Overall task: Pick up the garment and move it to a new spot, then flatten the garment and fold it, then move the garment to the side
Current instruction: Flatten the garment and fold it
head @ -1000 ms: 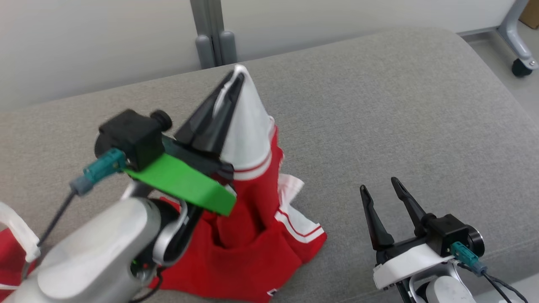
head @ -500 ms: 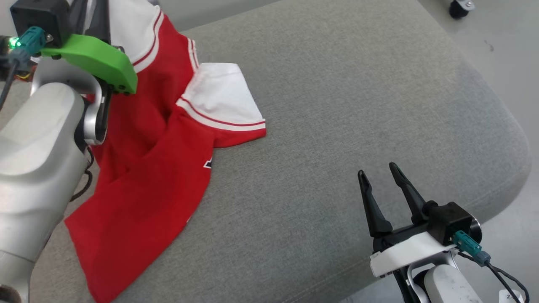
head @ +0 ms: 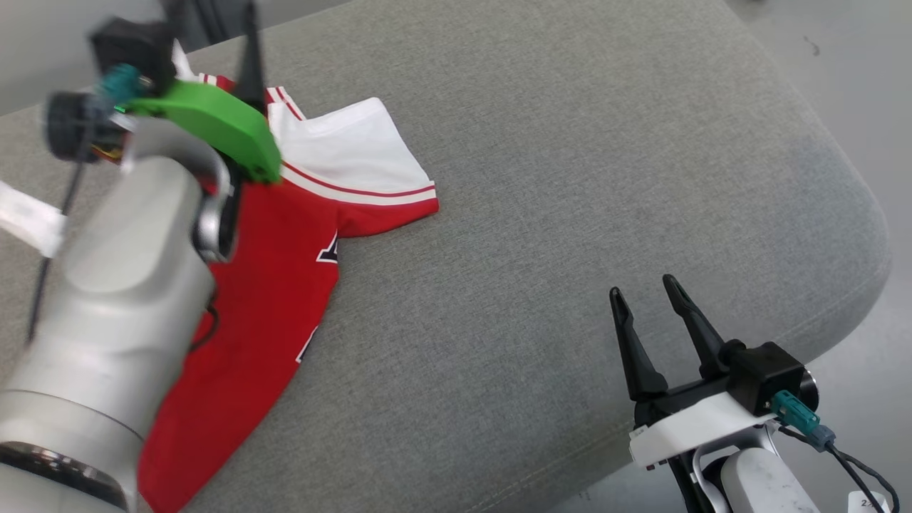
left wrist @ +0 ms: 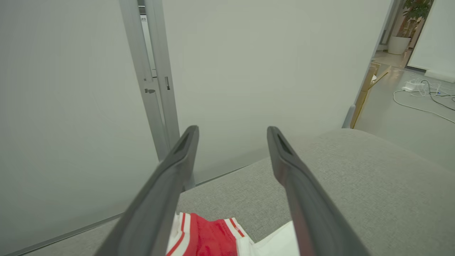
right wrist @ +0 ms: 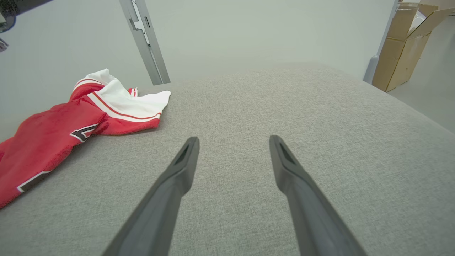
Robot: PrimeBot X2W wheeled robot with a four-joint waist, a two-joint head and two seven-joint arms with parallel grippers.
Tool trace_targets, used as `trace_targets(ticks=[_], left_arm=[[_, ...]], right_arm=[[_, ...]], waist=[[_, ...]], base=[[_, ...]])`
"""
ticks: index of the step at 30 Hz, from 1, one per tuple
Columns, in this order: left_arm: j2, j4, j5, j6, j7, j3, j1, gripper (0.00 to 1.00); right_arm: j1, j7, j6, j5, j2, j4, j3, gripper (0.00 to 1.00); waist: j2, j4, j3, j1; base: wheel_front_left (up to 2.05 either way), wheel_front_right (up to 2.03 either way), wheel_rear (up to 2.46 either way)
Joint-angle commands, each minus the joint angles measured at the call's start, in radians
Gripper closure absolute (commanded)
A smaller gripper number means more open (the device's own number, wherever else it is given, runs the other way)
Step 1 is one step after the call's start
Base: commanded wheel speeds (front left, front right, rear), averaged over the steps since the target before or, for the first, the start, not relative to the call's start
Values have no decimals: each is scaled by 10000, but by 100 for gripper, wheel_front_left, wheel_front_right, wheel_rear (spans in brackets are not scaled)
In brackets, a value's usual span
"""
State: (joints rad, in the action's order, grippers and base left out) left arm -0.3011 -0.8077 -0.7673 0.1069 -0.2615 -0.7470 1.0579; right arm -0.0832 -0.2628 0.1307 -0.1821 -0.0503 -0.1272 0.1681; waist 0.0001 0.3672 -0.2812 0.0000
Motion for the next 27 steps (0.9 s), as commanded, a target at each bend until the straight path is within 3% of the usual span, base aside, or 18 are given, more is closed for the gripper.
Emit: trace_targets(ticks=[1, 5, 12, 18, 25, 26, 27], left_arm=[[170, -127, -47, -298, 195, -243, -352, 0], [565, -541, -78, -810, 769, -678, -428, 0], [662, -1564, -84, -1355, 1438, -964, 43, 0], [564, -2367, 39, -1613, 2117, -1197, 494, 0], [465, -3002, 92, -1725, 2110, -1320, 734, 0], [490, -3073, 81, -1741, 2067, -1316, 775, 11], [535, -3103, 50, -1793, 2039, -1316, 787, 90]], right_arm=[[-22, -30, 2, 73, -4, 21, 80, 0], [-305, -30, 2, 110, -6, 60, 227, 0], [-465, -30, 2, 53, -4, 171, 353, 0], [-368, -30, 2, -135, -3, 233, 428, 0], [-511, -30, 2, -295, -3, 289, 480, 0], [-519, -30, 2, -306, -3, 283, 483, 0], [-526, -30, 2, -307, -3, 277, 479, 0]], waist=[[-1, -307, 82, 0], [-1, -306, -38, 0], [-1, 85, -574, 0], [-1, 331, -988, 0], [-1, 411, -1205, 0], [-1, 397, -1215, 0], [-1, 378, -1219, 0]], base=[[0, 0, 0], [0, 0, 0], [0, 0, 0], [0, 0, 0], [0, 0, 0], [0, 0, 0], [0, 0, 0]])
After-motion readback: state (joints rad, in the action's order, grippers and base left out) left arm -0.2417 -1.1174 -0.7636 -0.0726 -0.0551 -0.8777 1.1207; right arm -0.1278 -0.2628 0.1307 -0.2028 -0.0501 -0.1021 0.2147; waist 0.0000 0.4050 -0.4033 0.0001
